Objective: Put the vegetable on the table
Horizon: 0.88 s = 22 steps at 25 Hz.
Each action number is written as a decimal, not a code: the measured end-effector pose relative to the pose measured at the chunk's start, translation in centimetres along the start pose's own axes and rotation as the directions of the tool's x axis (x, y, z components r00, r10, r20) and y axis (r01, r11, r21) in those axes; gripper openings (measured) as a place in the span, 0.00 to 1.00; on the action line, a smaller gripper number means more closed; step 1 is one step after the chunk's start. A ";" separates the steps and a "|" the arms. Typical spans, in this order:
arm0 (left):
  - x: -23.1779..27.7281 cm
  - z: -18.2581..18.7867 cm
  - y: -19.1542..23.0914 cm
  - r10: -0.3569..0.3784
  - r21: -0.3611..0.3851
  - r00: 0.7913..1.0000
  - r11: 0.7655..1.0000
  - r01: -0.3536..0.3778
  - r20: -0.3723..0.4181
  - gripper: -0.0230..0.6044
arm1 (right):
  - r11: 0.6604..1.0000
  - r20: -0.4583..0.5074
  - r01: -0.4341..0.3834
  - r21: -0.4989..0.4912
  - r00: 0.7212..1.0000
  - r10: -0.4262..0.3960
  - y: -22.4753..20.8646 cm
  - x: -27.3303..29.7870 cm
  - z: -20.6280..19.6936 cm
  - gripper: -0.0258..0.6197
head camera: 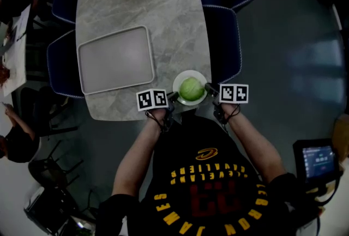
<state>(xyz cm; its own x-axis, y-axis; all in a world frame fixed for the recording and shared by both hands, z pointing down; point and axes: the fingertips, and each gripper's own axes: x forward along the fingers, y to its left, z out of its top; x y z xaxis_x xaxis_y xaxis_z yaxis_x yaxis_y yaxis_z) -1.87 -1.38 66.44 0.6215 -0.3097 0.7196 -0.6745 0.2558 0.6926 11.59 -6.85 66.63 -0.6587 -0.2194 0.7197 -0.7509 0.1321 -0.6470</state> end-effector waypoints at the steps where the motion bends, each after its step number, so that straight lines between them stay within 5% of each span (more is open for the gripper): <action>1: 0.0 -0.1 0.1 0.003 0.001 1.000 1.000 -0.003 -0.002 0.10 | 1.000 -0.004 0.003 -0.005 1.000 -0.003 0.0 0.0 -0.1 0.09; 16: 0.3 -0.4 0.5 -0.009 0.062 1.000 0.998 0.009 0.007 0.10 | 0.993 0.019 -0.008 -0.116 1.000 0.010 0.2 0.4 -0.3 0.09; 22: 0.0 -0.3 0.3 -0.088 0.115 0.994 0.990 0.080 0.072 0.10 | 0.984 0.060 -0.087 -0.156 0.993 0.097 0.3 0.4 -0.3 0.10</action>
<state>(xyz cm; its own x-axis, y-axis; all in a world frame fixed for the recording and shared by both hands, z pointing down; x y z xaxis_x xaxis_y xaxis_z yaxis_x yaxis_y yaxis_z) -1.98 -1.07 66.70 0.6482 -0.3961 0.6503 -0.6643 0.1232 0.7372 11.13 -6.60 66.82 -0.7247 -0.2631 0.6368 -0.6888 0.2998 -0.6601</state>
